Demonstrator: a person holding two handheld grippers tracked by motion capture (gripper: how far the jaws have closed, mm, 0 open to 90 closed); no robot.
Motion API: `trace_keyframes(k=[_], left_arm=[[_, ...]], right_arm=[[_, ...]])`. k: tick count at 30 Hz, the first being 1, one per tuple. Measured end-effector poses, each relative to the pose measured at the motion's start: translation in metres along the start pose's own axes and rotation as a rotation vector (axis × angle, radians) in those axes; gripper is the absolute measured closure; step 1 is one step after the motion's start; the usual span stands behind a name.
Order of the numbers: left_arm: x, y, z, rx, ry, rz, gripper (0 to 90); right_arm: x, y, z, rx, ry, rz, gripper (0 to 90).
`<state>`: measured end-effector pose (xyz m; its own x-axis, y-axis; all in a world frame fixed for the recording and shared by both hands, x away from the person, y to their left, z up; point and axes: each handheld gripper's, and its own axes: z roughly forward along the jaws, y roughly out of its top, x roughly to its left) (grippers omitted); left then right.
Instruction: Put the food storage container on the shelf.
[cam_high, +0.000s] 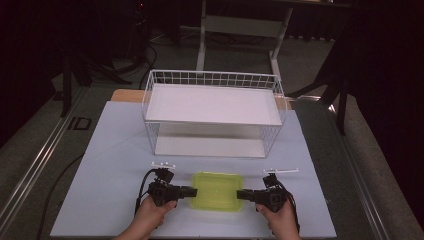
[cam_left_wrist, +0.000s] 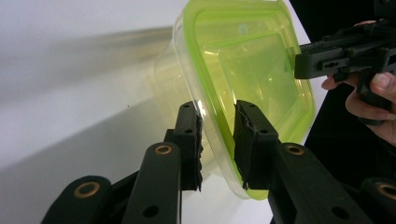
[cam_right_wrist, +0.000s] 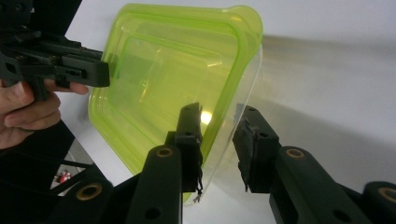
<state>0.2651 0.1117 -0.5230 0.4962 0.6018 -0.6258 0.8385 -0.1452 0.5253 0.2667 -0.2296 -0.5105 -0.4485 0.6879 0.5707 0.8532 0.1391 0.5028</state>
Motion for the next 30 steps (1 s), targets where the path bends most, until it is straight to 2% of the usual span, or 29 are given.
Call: trace_keyframes(k=[2, 6, 11, 12, 13, 14, 15, 16, 18, 25, 30], left_arm=[[-0.002, -0.001, -0.001, -0.003, 0.010, 0.006, 73.4], [-0.005, -0.003, -0.003, 0.004, 0.006, 0.005, 75.3], [-0.010, -0.007, -0.008, 0.011, 0.008, -0.002, 77.8], [-0.011, -0.008, -0.009, 0.006, 0.011, -0.010, 79.0], [-0.014, -0.009, -0.011, -0.002, 0.005, -0.006, 81.1], [-0.017, -0.009, -0.013, -0.004, 0.010, 0.015, 81.5], [-0.020, -0.009, -0.015, -0.014, 0.009, 0.015, 81.5], [-0.022, -0.008, -0.017, -0.022, 0.004, 0.007, 81.8], [-0.025, -0.005, -0.020, -0.036, 0.018, 0.022, 82.0], [-0.022, 0.009, -0.026, -0.072, 0.027, 0.023, 82.1], [-0.013, 0.020, -0.029, -0.092, 0.032, 0.016, 82.2]], right_arm=[[0.001, -0.001, 0.000, 0.000, -0.002, -0.004, 73.0], [0.000, -0.002, -0.001, 0.003, 0.030, 0.018, 75.3], [0.004, -0.004, -0.004, 0.003, 0.023, 0.007, 77.9], [0.005, -0.004, -0.004, 0.003, 0.029, 0.014, 79.1], [0.005, -0.005, -0.006, -0.001, 0.038, 0.023, 80.4], [0.006, -0.005, -0.008, -0.003, 0.035, 0.017, 80.5], [0.007, -0.006, -0.010, -0.005, 0.031, 0.004, 80.5], [0.008, -0.006, -0.012, -0.010, 0.038, 0.012, 80.5], [0.010, -0.005, -0.014, -0.026, 0.042, 0.019, 80.6], [0.019, 0.010, -0.017, -0.081, 0.017, -0.019, 80.6], [0.023, 0.024, -0.012, -0.100, -0.004, -0.036, 80.6]])
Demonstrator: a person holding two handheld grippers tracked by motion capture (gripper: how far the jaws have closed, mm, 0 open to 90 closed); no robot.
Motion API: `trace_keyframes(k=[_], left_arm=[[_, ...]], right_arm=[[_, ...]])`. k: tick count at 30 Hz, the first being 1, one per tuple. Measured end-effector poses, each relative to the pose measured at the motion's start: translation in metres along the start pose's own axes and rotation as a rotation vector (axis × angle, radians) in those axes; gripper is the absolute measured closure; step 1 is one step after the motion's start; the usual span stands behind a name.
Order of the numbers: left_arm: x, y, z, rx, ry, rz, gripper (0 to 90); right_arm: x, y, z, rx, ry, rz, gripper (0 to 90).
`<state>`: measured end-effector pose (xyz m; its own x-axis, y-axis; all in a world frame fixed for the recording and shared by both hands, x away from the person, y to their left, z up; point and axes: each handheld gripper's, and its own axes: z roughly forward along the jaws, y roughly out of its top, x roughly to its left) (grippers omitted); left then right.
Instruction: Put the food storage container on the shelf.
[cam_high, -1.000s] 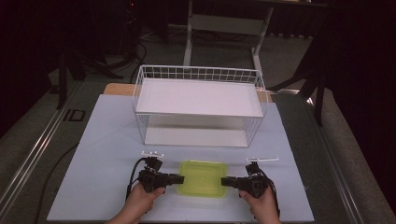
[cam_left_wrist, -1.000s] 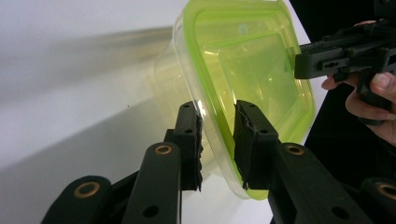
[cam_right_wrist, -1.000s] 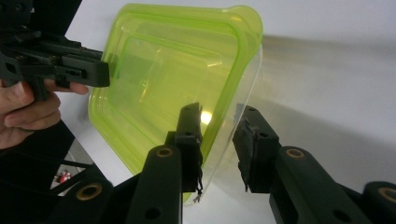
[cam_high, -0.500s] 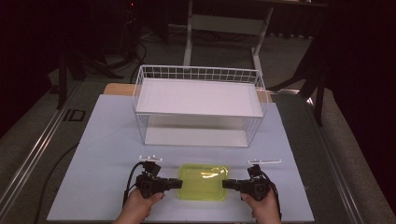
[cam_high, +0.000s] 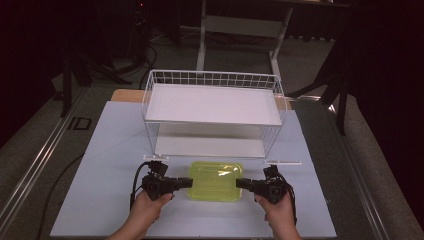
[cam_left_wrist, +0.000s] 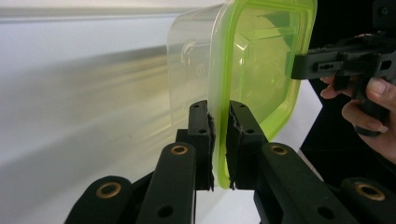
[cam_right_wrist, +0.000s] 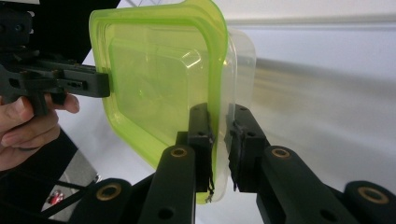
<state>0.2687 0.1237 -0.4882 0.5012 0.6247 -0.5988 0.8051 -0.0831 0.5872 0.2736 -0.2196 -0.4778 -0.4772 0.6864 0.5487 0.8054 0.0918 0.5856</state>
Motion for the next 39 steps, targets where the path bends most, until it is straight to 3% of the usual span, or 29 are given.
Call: trace_keyframes(k=[15, 27, 32, 39], left_arm=[[0.026, 0.028, 0.009, -0.071, 0.037, -0.021, 82.0], [0.047, 0.049, 0.025, -0.078, 0.085, -0.036, 81.8], [0.055, 0.054, 0.031, -0.079, 0.085, -0.053, 81.7], [0.060, 0.061, 0.036, -0.101, 0.103, -0.042, 81.5]], right_arm=[[-0.006, 0.037, 0.023, -0.059, -0.050, -0.011, 80.6], [-0.022, 0.054, 0.045, -0.090, -0.086, 0.012, 80.4], [-0.027, 0.061, 0.050, -0.099, -0.096, 0.009, 80.4], [-0.034, 0.067, 0.059, -0.116, -0.112, 0.010, 80.3]])
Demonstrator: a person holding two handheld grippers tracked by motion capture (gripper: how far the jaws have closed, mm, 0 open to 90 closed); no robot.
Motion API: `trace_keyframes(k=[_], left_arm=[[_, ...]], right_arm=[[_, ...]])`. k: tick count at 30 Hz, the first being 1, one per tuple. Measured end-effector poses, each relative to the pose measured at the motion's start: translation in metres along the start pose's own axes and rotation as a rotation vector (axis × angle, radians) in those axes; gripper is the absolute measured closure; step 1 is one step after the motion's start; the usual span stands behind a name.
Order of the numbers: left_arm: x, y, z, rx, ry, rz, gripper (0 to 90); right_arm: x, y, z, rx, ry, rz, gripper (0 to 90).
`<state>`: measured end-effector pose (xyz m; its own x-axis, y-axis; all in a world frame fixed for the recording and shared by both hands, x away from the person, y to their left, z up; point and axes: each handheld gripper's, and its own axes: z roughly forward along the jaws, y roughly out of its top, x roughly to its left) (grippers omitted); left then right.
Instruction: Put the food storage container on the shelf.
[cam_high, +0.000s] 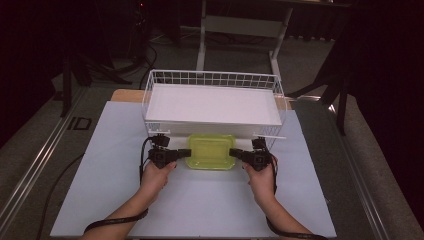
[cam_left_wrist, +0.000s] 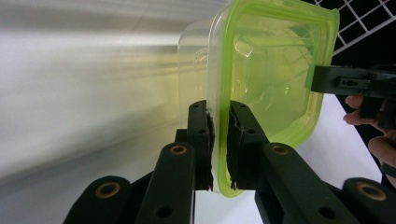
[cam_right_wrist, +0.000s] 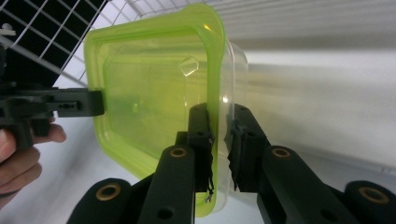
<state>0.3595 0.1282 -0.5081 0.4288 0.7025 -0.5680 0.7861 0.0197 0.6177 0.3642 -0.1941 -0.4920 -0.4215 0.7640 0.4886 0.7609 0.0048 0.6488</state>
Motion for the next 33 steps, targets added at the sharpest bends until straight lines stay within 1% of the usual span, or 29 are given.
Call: trace_keyframes(k=[4, 6, 8, 9, 11, 12, 15, 16, 18, 20, 22, 23, 24, 25, 27, 29, 31, 32, 33], left_arm=[[0.004, 0.005, 0.005, -0.005, 0.017, -0.006, 81.5], [0.006, 0.006, 0.007, -0.014, 0.003, -0.007, 81.4], [0.007, 0.007, 0.007, -0.026, -0.010, -0.009, 81.4], [0.007, 0.008, 0.008, -0.030, -0.013, -0.002, 81.4], [0.009, 0.009, 0.008, -0.030, -0.021, -0.006, 81.2], [0.008, 0.010, 0.009, -0.031, -0.020, -0.006, 81.2], [0.007, 0.011, 0.011, -0.043, -0.007, 0.006, 80.2], [0.008, 0.012, 0.012, -0.048, -0.007, 0.003, 79.8], [0.007, 0.012, 0.014, -0.050, 0.011, 0.032, 78.3], [0.006, 0.012, 0.016, -0.047, 0.026, 0.047, 76.3], [0.007, 0.012, 0.018, -0.056, 0.040, 0.063, 73.5], [0.006, 0.012, 0.019, -0.056, 0.048, 0.064, 71.4], [0.006, 0.012, 0.019, -0.054, 0.061, 0.080, 68.1], [0.006, 0.012, 0.021, -0.061, 0.069, 0.086, 65.2], [0.008, 0.012, 0.021, -0.069, 0.069, 0.099, 63.1], [0.008, 0.012, 0.022, -0.072, 0.072, 0.105, 62.4], [0.007, 0.012, 0.022, -0.080, 0.080, 0.119, 61.2], [0.007, 0.012, 0.022, -0.081, 0.078, 0.125, 60.5], [0.006, 0.011, 0.022, -0.083, 0.079, 0.126, 57.9]], right_arm=[[-0.003, 0.004, 0.005, -0.012, -0.013, 0.009, 80.1], [-0.004, 0.005, 0.008, -0.017, -0.020, 0.017, 80.1], [-0.007, 0.006, 0.009, -0.036, -0.008, 0.027, 80.0], [-0.009, 0.007, 0.010, -0.053, -0.007, 0.011, 79.9], [-0.012, 0.008, 0.011, -0.072, -0.004, 0.007, 79.7], [-0.012, 0.008, 0.012, -0.073, -0.010, 0.004, 79.7], [-0.014, 0.008, 0.014, -0.071, -0.017, 0.019, 78.2], [-0.014, 0.009, 0.014, -0.071, -0.020, 0.017, 77.4], [-0.012, 0.010, 0.015, -0.071, -0.042, -0.001, 75.1], [-0.008, 0.011, 0.017, -0.061, -0.074, -0.005, 73.3], [-0.010, 0.011, 0.019, -0.061, -0.086, -0.012, 72.3], [-0.010, 0.011, 0.019, -0.063, -0.091, -0.011, 72.5], [-0.011, 0.012, 0.020, -0.062, -0.100, -0.014, 71.8], [-0.011, 0.012, 0.021, -0.061, -0.114, -0.020, 70.6], [-0.012, 0.012, 0.022, -0.062, -0.116, -0.022, 68.9], [-0.013, 0.012, 0.023, -0.064, -0.119, -0.015, 68.8], [-0.012, 0.013, 0.024, -0.062, -0.113, -0.007, 66.9], [-0.011, 0.012, 0.025, -0.064, -0.118, -0.020, 63.0], [-0.010, 0.011, 0.025, -0.072, -0.110, -0.036, 60.3]])
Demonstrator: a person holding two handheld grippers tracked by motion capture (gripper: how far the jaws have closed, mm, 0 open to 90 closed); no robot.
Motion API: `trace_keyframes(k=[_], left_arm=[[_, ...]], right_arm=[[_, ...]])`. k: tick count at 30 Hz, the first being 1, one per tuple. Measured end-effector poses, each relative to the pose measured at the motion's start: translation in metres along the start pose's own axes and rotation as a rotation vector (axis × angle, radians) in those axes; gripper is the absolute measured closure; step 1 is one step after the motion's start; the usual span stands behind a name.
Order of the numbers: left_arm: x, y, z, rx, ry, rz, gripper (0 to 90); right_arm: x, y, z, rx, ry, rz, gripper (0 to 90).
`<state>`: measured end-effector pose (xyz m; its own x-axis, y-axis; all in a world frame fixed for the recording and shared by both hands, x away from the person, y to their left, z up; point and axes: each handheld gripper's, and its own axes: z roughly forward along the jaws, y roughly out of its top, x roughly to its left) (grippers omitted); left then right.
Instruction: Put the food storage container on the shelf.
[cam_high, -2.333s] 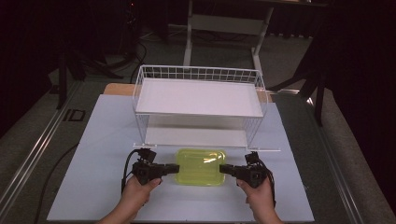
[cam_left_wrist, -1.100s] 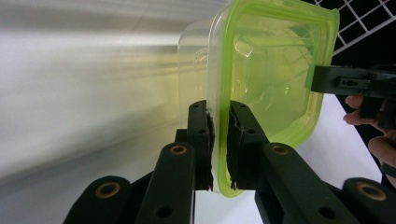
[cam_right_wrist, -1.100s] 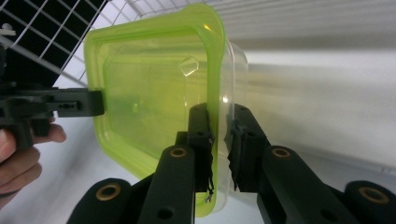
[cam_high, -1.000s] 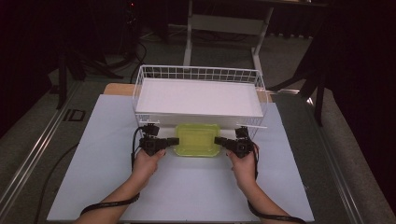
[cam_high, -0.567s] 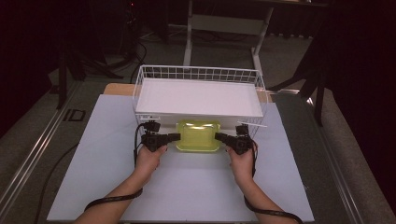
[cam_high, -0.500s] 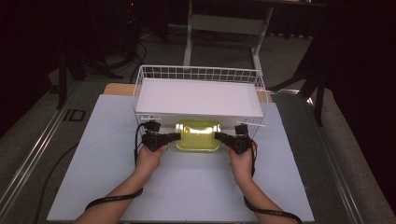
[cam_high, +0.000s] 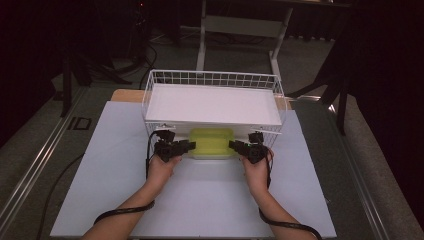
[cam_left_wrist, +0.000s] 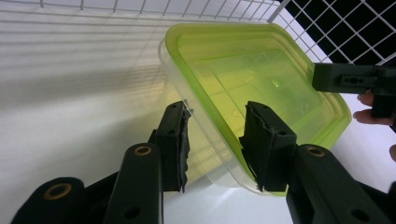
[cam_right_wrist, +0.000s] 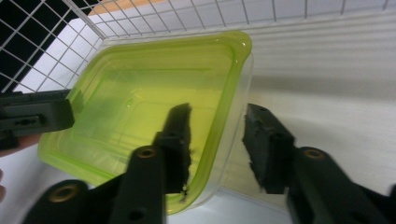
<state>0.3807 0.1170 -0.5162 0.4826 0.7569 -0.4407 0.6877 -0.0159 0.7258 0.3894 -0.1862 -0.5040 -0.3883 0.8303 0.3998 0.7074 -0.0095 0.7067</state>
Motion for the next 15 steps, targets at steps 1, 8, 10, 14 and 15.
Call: trace_keyframes(k=[1, 8, 10, 14, 15], left_arm=[[-0.001, 0.000, -0.001, 0.004, 0.000, 0.015, 56.2], [-0.005, 0.000, -0.011, -0.006, 0.019, 0.044, 53.0], [-0.006, 0.000, -0.014, -0.013, 0.008, 0.044, 47.4], [-0.009, -0.006, -0.019, -0.043, -0.050, 0.071, 36.4], [-0.010, -0.008, -0.020, -0.041, -0.041, 0.100, 34.4]], right_arm=[[0.002, -0.001, -0.001, -0.001, -0.013, -0.008, 58.9], [0.005, -0.002, -0.010, -0.047, -0.031, -0.084, 48.0], [0.009, -0.003, -0.016, -0.051, -0.034, -0.081, 47.3], [0.015, -0.005, -0.022, -0.061, -0.037, -0.135, 45.1], [0.016, -0.007, -0.023, -0.064, -0.038, -0.145, 44.5]])
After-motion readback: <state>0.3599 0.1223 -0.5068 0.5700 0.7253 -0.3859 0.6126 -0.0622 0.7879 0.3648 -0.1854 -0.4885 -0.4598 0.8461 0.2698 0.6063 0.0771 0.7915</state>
